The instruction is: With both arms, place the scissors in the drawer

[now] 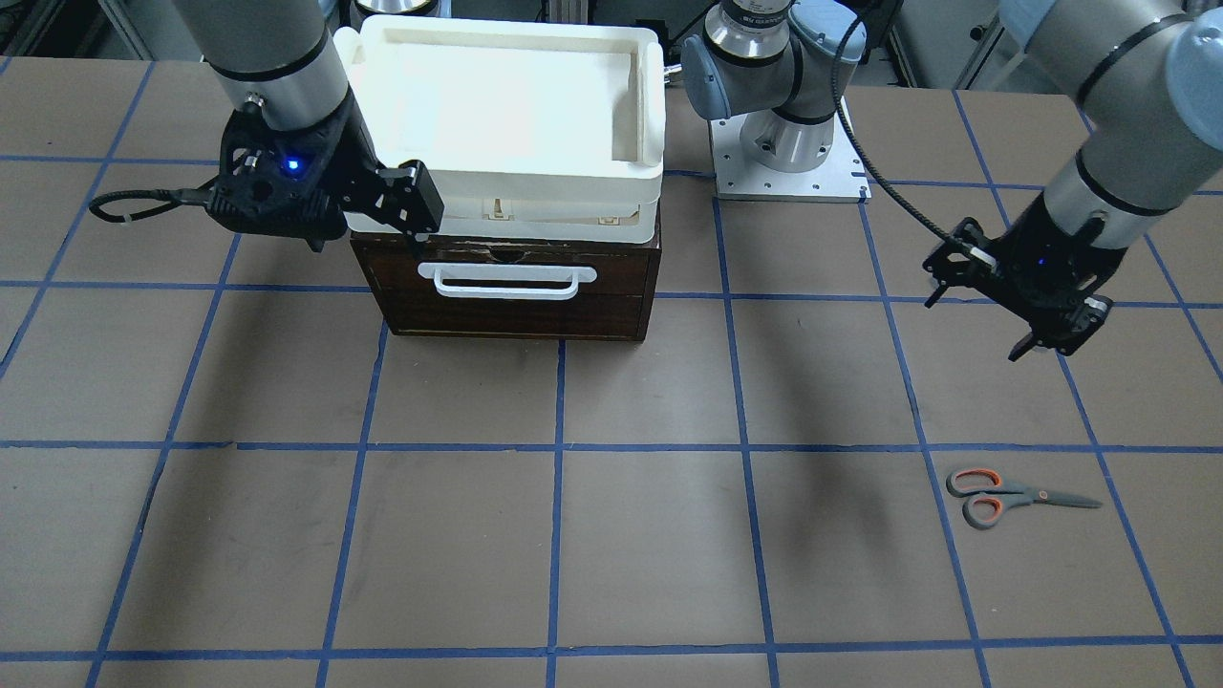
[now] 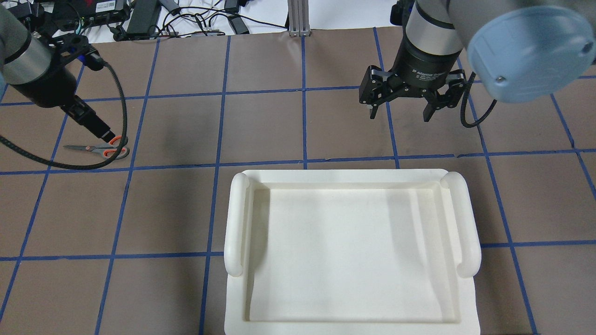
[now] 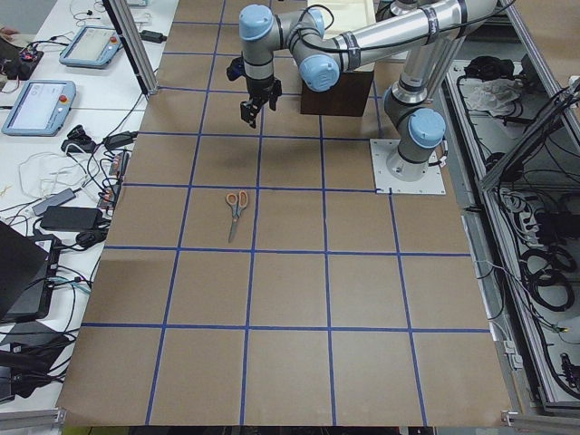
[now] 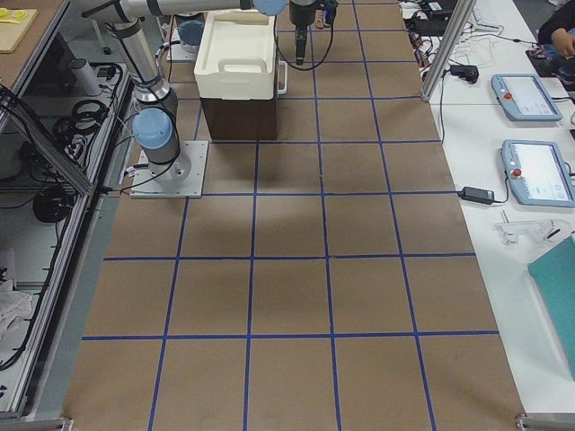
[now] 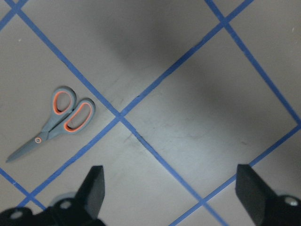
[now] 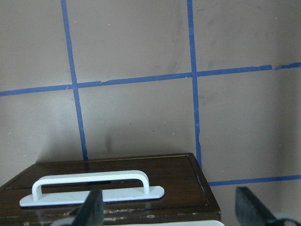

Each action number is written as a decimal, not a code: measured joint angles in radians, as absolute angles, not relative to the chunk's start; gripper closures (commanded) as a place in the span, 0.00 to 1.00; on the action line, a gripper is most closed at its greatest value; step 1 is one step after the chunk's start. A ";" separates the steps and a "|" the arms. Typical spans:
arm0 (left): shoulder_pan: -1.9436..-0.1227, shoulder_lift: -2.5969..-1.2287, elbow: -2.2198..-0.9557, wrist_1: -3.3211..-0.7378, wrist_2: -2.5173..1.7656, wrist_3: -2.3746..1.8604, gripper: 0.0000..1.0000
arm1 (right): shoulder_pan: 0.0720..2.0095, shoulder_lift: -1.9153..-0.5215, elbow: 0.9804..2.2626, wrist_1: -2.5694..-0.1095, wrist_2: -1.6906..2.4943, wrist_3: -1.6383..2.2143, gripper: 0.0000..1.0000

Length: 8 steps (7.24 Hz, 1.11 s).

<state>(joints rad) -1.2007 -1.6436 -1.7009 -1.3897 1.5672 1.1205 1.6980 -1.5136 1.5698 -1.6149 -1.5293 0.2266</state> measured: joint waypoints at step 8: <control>-0.989 -1.999 -1.724 -0.981 1.585 1.975 0.11 | 1.804 -1.355 1.571 -1.733 -1.427 -0.781 0.00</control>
